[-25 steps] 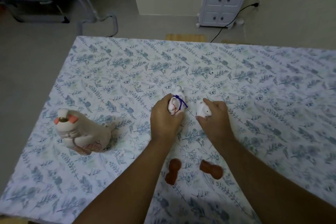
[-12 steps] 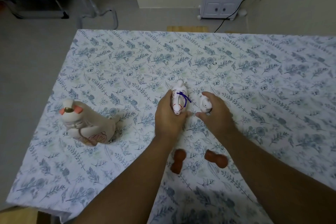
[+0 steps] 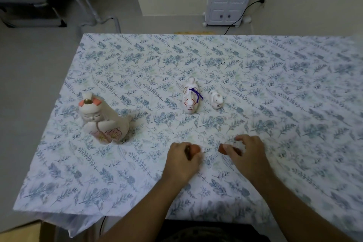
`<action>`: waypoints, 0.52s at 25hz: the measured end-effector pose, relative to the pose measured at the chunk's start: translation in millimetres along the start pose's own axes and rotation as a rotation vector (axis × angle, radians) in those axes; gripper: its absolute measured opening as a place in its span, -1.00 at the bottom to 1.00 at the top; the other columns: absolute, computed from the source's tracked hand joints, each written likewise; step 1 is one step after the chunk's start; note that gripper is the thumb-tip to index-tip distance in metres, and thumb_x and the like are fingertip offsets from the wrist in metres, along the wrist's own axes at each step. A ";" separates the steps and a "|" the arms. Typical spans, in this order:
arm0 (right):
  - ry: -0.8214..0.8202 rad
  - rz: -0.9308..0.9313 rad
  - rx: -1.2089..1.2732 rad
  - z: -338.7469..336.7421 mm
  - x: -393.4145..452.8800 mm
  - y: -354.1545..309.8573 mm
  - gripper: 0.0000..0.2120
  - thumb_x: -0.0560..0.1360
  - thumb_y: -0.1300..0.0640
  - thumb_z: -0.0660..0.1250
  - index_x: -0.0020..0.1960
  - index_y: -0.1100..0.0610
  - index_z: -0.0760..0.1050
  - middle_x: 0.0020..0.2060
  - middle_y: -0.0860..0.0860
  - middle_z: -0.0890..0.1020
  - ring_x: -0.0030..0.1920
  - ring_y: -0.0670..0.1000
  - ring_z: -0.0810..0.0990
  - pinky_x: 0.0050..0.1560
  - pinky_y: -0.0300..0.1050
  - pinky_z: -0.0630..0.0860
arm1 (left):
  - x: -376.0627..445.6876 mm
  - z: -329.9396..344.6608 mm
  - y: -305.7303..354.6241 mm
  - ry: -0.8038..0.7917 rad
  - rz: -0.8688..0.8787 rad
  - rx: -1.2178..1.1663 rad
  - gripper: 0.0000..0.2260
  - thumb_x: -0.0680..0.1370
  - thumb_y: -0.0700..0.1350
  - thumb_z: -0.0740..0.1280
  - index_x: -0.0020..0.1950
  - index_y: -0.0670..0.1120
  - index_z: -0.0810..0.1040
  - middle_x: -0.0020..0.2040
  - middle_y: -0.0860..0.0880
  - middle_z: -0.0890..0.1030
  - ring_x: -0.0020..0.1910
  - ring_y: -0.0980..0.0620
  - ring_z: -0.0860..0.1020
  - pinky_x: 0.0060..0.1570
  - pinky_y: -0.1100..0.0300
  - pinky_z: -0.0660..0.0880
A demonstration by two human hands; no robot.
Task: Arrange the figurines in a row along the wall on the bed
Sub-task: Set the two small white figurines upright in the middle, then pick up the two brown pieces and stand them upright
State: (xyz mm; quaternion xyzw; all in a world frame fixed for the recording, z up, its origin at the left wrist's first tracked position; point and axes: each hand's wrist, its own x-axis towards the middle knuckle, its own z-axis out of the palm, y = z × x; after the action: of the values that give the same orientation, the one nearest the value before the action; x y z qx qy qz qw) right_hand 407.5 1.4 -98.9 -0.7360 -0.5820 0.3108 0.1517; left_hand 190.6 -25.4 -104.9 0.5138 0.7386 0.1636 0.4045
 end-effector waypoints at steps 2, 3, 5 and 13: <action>-0.045 0.041 0.028 4.9 -13.6 9.5 -0.56 0.35 -0.13 0.54 0.11 0.01 0.49 0.02 0.01 0.40 0.07 0.06 0.47 -0.01 -0.05 0.51 | -1.7 6.4 -5.9 -0.005 0.025 0.010 -0.81 0.46 0.18 0.35 -0.12 0.08 0.58 -0.15 -0.02 0.61 -0.20 0.10 0.56 -0.19 0.16 0.54; -0.058 0.034 0.037 7.3 -17.4 11.8 -0.58 0.35 -0.11 0.55 0.08 0.00 0.48 0.00 0.01 0.40 0.03 0.06 0.49 -0.03 -0.05 0.53 | -1.1 6.0 -7.4 0.014 0.046 0.008 -0.79 0.47 0.15 0.36 -0.05 0.04 0.62 -0.12 0.00 0.62 -0.16 0.10 0.57 -0.16 0.20 0.52; -0.061 0.012 0.067 9.4 -20.4 12.8 -0.66 0.38 -0.04 0.55 0.04 -0.02 0.48 -0.03 0.01 0.44 -0.02 0.05 0.52 -0.08 -0.12 0.53 | -3.3 1.6 -5.9 0.036 0.078 -0.036 -0.77 0.48 0.05 0.42 0.07 -0.01 0.64 -0.05 0.03 0.63 -0.08 0.12 0.59 -0.08 0.22 0.54; -0.054 -0.130 0.282 1.9 -19.2 -19.7 -0.61 0.41 0.30 0.52 0.09 -0.09 0.53 0.02 -0.04 0.60 -0.03 -0.23 0.59 -0.10 -0.45 0.53 | -19.5 -11.0 11.3 0.059 0.008 -0.292 -0.75 0.46 -0.08 0.53 0.03 0.07 0.50 -0.09 0.12 0.66 -0.13 0.18 0.64 -0.17 0.25 0.57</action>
State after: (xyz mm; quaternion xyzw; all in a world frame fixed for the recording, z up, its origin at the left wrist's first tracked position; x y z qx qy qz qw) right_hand 388.7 -11.7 -83.4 -0.6595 -0.5831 0.3984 0.2576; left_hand 192.1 -36.1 -82.2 0.4474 0.7165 0.2860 0.4524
